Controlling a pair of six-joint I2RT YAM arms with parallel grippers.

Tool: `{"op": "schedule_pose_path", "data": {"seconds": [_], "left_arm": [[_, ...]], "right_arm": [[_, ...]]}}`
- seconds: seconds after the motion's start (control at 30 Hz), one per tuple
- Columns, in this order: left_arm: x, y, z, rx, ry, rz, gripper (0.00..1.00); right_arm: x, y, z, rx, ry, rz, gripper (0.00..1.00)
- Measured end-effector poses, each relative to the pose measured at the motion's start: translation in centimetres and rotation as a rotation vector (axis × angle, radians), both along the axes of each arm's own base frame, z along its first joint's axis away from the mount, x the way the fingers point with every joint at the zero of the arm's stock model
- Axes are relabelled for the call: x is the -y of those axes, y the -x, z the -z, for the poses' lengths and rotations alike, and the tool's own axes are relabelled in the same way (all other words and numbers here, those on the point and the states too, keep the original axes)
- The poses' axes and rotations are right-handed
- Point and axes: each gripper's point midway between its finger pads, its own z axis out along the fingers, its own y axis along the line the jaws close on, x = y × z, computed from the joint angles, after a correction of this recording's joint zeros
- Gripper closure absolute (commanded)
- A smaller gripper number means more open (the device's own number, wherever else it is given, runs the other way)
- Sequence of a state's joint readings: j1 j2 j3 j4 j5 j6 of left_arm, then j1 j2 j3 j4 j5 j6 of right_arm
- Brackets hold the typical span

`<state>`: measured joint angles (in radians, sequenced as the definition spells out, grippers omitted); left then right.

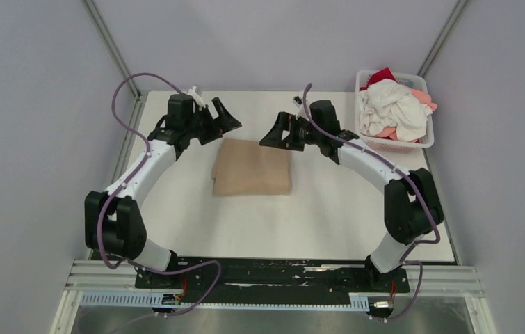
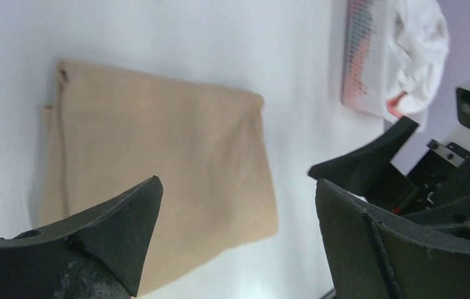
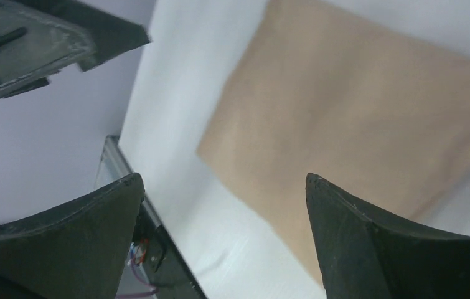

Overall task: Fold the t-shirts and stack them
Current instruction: Smooth out wrinkles on the folded tshirt, then put the neatly folded tshirt into the corner of the board with the left arm

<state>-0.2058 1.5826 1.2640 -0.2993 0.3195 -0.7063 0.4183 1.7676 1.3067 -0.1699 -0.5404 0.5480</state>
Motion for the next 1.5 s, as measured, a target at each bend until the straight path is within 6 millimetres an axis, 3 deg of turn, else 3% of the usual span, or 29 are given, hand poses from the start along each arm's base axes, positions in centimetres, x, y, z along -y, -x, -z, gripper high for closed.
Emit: {"op": "schedule_pose_path", "data": {"seconds": [0.07,0.13,0.23,0.3,0.37,0.47,0.7,0.93,1.1,1.2,1.33,1.5], "left_arm": [[1.5,2.2,-1.9,0.061,0.051,0.047,0.0],[3.0,3.7,-1.5,0.066,0.096,0.091,0.0],[4.5,6.2,3.4,-0.051,0.14,0.135,0.0],[4.5,7.7,7.3,-0.155,0.147,0.13,0.0],[4.0,9.5,11.2,-0.262,0.138,0.113,0.0],[3.5,11.0,14.3,-0.351,0.122,0.094,0.0],[2.5,11.4,14.6,-0.325,0.156,0.08,0.0],[0.2,12.8,13.3,-0.281,0.118,0.036,0.0],[-2.1,11.9,10.5,-0.161,0.009,-0.047,0.0],[-3.2,9.8,9.9,-0.147,-0.075,-0.089,0.0],[-3.4,7.3,11.7,-0.193,-0.146,-0.085,0.0],[-2.8,7.6,15.8,-0.297,-0.169,-0.008,0.15]], "right_arm": [[-2.0,2.8,-2.3,0.056,-0.078,-0.069,0.0],[-4.1,5.3,-2.9,0.064,-0.145,-0.141,0.0],[-6.6,8.5,-0.3,-0.008,-0.199,-0.225,0.0],[-7.0,9.2,2.3,-0.078,-0.196,-0.231,0.0],[-6.8,9.1,5.5,-0.142,-0.168,-0.206,0.0],[-5.1,9.4,10.2,-0.221,-0.094,-0.136,0.0],[-0.8,10.0,11.5,-0.193,-0.099,-0.047,0.0],[2.8,11.4,10.6,-0.171,-0.017,0.036,0.0],[5.8,11.4,5.7,-0.025,0.049,0.145,0.0],[7.4,11.4,3.0,0.064,0.067,0.206,0.0],[9.2,11.7,2.6,0.089,0.126,0.264,0.0],[10.6,12.3,3.3,0.075,0.187,0.295,0.0]]}}
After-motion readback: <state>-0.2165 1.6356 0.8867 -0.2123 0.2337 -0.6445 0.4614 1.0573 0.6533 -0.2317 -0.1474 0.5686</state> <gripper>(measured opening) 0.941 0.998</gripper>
